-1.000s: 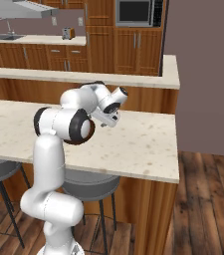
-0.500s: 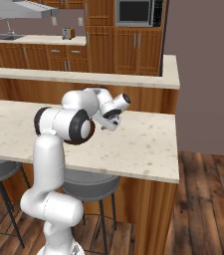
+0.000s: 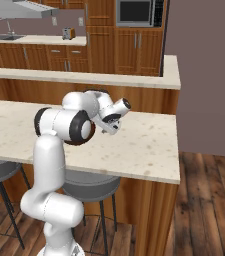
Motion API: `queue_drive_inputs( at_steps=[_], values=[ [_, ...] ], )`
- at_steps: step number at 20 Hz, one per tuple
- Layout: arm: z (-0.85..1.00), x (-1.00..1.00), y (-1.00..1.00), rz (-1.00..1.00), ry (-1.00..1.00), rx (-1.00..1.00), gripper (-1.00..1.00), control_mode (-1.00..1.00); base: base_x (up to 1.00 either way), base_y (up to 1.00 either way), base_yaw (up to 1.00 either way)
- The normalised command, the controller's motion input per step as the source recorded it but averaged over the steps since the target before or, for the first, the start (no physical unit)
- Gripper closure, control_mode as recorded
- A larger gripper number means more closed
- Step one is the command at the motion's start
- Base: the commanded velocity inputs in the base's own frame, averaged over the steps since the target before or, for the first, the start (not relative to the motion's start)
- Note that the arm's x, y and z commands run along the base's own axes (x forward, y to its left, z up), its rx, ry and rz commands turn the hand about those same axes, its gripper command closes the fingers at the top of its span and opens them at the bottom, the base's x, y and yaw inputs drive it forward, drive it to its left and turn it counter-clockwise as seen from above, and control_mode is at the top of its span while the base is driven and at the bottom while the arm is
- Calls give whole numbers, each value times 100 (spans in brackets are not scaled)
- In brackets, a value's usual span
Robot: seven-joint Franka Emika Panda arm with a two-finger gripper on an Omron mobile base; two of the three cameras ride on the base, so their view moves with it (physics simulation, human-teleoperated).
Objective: Place the cup inside the bowl on the dining table and move the bowl to any counter.
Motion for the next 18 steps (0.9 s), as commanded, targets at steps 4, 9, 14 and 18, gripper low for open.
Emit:
queue_drive_inputs(
  at_steps=[4,9,14,18],
  values=[
    [0,0,1,0,0,0,-100,-100,0,0,0],
    [-1,0,5,0,0,0,-100,-100,0,0,0],
    [-6,0,12,0,0,1,-100,-100,0,0,0],
    [-9,0,6,0,0,0,-100,-100,0,0,0]
  ],
)
